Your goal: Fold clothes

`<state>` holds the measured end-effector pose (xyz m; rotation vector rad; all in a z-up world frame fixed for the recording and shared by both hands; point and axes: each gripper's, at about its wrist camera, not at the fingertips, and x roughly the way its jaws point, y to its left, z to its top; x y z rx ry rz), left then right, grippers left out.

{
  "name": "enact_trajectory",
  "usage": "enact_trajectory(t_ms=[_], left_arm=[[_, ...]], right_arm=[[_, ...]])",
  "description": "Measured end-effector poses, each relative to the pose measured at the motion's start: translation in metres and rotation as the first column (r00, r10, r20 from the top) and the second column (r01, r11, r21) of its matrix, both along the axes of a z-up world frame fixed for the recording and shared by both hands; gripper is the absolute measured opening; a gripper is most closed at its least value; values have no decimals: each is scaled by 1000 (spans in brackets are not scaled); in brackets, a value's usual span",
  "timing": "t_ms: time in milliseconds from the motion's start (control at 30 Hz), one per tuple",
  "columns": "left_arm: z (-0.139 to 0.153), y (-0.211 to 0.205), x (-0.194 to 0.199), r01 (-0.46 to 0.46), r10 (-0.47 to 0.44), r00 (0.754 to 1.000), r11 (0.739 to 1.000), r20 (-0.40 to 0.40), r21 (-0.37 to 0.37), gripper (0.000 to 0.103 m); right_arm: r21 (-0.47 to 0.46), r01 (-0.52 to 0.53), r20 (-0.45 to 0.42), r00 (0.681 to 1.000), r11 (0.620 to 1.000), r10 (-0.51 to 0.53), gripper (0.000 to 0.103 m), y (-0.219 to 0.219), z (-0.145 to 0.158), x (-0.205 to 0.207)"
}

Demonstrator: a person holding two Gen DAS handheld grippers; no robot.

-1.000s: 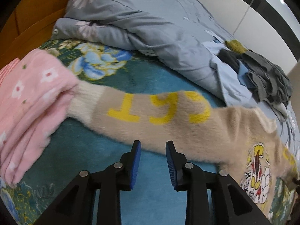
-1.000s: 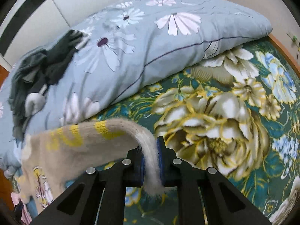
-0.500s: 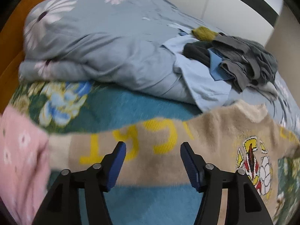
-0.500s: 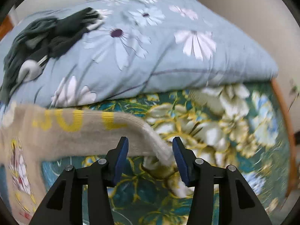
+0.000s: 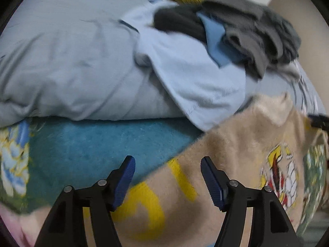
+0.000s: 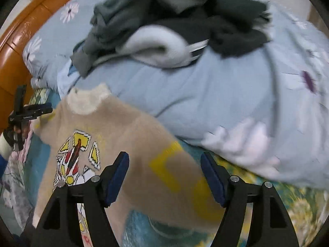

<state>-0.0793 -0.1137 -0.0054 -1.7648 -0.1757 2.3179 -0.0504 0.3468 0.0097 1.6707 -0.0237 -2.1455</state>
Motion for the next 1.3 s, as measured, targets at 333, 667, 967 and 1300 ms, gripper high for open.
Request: enact_trajectory(t_ms=[333, 667, 967, 1300], left_arm=[[-15, 1, -2, 83, -95, 990, 990, 101, 114, 79], [0, -5, 31, 85, -93, 994, 988, 60, 125, 38], [74, 13, 66, 141, -129, 967, 989, -219, 37, 21], [117, 7, -5, 69, -45, 922, 996, -384, 50, 2]], right_arm=[[-74, -44, 133, 990, 996, 54, 73, -12, -34, -21], [-116, 4, 106, 994, 993, 8, 20, -7, -12, 9], [-196, 73, -56, 995, 978, -86, 9, 4, 43, 50], [-185, 162, -209, 957, 969, -200, 8, 33, 77, 29]])
